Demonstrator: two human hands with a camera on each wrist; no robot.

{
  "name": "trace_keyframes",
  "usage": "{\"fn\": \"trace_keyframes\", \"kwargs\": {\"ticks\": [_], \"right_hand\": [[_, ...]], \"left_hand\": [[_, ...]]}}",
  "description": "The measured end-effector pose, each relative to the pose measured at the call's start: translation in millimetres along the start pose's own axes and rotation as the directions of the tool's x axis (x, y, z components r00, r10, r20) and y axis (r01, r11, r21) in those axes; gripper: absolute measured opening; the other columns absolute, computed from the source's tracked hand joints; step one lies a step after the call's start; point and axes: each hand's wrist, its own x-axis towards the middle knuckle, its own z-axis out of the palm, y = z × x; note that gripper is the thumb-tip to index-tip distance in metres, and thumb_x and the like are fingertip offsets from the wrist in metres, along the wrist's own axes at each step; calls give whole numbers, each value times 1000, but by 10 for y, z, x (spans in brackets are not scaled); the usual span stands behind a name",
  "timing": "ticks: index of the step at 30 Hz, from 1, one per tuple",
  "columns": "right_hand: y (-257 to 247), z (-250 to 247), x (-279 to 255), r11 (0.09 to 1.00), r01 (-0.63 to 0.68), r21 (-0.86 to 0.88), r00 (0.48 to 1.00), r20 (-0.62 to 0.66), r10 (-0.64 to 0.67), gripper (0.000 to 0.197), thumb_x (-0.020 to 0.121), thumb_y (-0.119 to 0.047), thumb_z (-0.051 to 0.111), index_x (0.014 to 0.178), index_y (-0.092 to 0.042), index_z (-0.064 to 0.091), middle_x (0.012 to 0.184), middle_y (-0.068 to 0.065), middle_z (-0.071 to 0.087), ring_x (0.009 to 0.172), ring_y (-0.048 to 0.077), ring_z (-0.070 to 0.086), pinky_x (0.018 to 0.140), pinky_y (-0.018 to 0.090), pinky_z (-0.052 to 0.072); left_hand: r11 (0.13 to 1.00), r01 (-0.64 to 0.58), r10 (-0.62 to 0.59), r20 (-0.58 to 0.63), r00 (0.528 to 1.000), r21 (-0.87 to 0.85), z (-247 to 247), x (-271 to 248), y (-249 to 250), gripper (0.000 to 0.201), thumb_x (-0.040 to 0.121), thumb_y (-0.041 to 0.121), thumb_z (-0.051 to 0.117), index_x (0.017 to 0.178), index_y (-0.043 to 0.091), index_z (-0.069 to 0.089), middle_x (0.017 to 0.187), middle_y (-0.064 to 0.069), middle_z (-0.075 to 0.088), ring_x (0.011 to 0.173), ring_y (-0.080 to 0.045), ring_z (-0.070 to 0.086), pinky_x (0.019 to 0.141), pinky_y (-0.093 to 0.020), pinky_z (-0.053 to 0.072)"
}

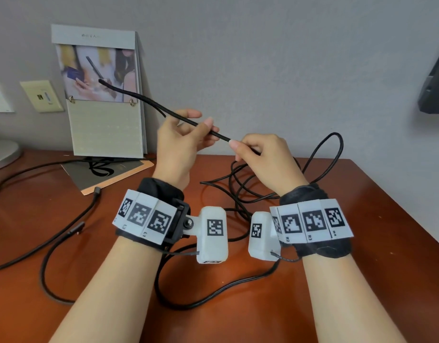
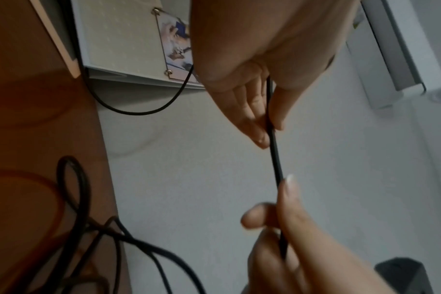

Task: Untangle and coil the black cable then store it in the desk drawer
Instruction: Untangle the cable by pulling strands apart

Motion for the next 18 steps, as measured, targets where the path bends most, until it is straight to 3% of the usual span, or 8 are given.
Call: {"fn": "trace_keyframes", "kwargs": {"ticks": [5, 7, 13, 15, 18], "right_hand": [[88, -92, -5, 999, -34, -3, 999, -31, 34, 39, 93, -36, 53, 70, -7, 66, 57, -10, 57, 55, 4, 49, 59, 12, 37], [100, -101, -3, 999, -30, -13, 998, -54, 29, 40, 94, -35, 52, 69, -7, 66, 59, -10, 58, 57, 4, 51, 63, 16, 40], [40, -15, 3, 999, -8, -47, 1000, -3, 8, 38, 94, -36, 52, 67, -12, 63, 51, -10, 51, 48, 3, 44, 56, 14, 34], [48, -31, 5, 999, -9, -49, 1000, -7, 8, 37, 93, -37, 53, 67, -12, 64, 55, -8, 55, 52, 6, 49, 59, 19, 39], [64, -68, 2, 999, -19, -31, 999, -28, 18, 38, 92, -38, 54, 69, -10, 66, 65, 2, 65, 67, 21, 61, 71, 31, 46]], "left_hand": [[990, -46, 19, -200, 980, -134, -260, 151, 60, 15, 90, 0, 58, 94, 8, 47, 56, 2, 64, 57, -10, 65, 62, -20, 52], [988, -26, -3, -182, 983, -154, -267, 146, 65, 15, 90, 3, 59, 97, 7, 47, 58, 2, 65, 57, -11, 65, 63, -20, 52], [994, 75, -72, 38, 997, -75, 6, -3, 1, 16, 88, 6, 63, 98, 10, 51, 67, -5, 69, 62, -15, 67, 63, -22, 53], [997, 66, -64, 28, 998, -50, 12, -4, -1, 19, 87, 4, 63, 100, 10, 51, 67, -6, 69, 61, -15, 67, 64, -22, 54], [997, 30, -35, -66, 997, -74, -103, 61, 32, 21, 88, 1, 61, 98, 12, 47, 62, -3, 69, 58, -13, 66, 62, -20, 52]]}}
